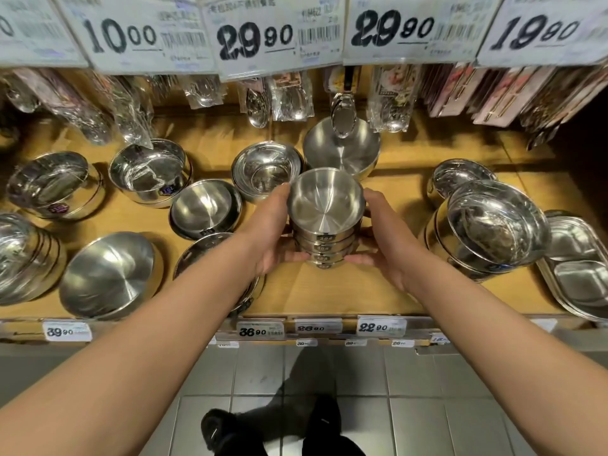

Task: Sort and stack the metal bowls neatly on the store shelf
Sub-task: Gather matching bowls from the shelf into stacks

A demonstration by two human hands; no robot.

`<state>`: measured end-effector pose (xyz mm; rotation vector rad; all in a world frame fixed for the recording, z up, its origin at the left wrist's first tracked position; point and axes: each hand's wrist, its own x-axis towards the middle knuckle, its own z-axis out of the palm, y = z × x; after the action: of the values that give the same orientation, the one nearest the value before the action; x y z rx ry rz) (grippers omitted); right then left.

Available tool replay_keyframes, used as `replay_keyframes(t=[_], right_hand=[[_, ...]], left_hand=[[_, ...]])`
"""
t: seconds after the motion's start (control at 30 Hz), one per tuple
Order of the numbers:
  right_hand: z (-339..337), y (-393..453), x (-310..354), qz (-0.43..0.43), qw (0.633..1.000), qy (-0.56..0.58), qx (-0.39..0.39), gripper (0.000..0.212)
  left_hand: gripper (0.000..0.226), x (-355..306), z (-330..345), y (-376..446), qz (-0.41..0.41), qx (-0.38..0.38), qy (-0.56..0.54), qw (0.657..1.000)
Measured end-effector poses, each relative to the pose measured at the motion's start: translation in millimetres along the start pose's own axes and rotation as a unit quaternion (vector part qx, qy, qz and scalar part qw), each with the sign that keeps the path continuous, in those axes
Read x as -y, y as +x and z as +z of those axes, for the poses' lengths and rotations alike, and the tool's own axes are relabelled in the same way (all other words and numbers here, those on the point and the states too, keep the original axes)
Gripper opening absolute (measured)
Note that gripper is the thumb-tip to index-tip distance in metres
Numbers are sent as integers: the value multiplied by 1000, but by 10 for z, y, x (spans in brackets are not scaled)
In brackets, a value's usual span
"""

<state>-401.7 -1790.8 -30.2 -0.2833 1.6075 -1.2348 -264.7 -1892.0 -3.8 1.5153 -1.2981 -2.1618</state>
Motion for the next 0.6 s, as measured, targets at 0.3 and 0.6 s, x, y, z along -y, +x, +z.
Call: replay_keyframes(t=[0.3,0.6], right_hand=[[-21,-114,-29,10,1000,22,-14,35],[-203,-372,-314,-4,994,34,-99,17]], left_hand=[[44,46,-135,-64,-11,-41,1,999],[17,188,-373,-430,48,-110,-2,993]])
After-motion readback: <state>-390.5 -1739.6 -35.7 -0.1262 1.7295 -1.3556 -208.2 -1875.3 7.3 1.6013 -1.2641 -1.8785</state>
